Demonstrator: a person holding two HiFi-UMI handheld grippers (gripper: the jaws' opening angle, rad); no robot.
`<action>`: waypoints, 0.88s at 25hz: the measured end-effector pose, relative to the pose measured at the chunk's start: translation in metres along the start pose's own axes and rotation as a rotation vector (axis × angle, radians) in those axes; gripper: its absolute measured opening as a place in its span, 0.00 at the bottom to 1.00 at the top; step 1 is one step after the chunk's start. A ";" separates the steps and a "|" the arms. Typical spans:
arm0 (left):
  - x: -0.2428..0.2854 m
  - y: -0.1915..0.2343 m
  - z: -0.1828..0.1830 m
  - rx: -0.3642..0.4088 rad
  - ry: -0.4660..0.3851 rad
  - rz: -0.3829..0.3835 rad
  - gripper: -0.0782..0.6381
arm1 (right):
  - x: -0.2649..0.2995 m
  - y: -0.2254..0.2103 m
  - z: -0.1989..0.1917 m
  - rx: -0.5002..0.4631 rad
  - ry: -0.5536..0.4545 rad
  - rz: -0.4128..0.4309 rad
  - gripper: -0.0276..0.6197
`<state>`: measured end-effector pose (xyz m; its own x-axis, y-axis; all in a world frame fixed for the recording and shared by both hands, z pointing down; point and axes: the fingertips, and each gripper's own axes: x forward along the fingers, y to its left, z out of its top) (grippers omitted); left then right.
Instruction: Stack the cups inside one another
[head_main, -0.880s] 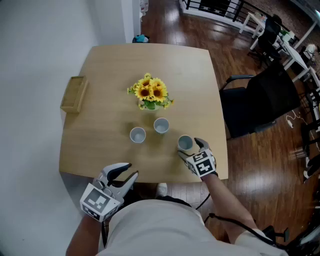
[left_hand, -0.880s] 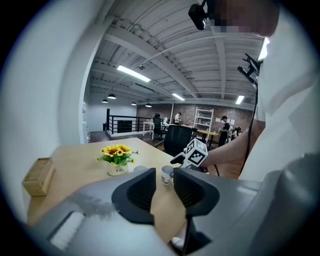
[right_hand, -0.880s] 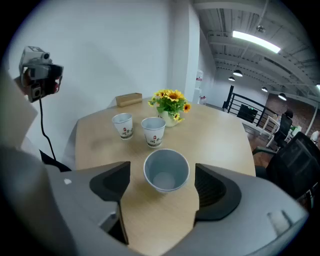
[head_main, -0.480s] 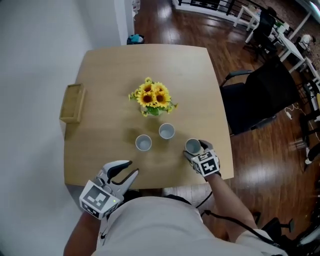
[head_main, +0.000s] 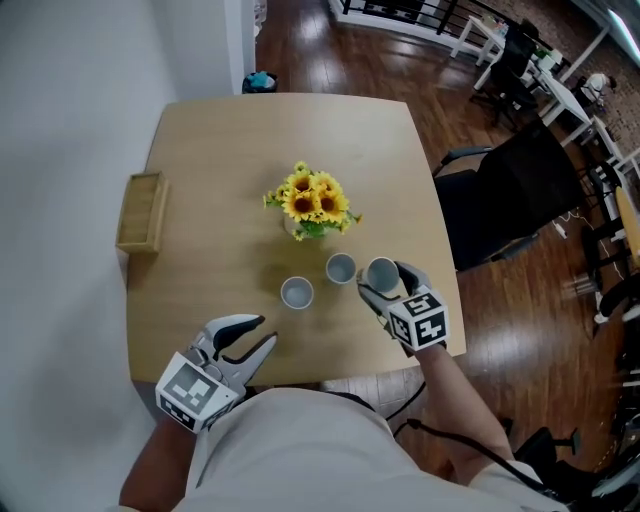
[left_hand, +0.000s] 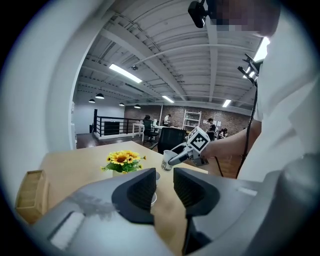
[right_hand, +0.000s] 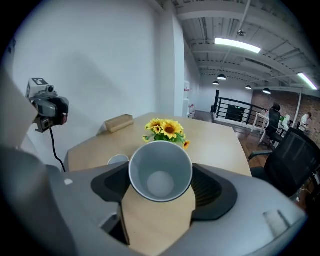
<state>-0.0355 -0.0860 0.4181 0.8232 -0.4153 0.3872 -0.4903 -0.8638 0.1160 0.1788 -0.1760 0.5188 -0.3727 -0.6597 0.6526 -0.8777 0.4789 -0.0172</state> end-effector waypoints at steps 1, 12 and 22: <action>-0.003 0.002 0.000 0.002 -0.005 0.001 0.28 | 0.004 0.003 0.005 -0.006 -0.003 0.000 0.62; -0.039 0.021 -0.017 -0.036 -0.020 0.046 0.28 | 0.057 0.019 0.014 -0.066 0.042 0.000 0.63; -0.055 0.028 -0.032 -0.072 0.004 0.062 0.28 | 0.081 0.021 -0.004 -0.050 0.080 -0.014 0.65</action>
<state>-0.1042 -0.0784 0.4290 0.7896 -0.4661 0.3992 -0.5596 -0.8138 0.1568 0.1315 -0.2168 0.5743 -0.3331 -0.6190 0.7112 -0.8659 0.4994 0.0291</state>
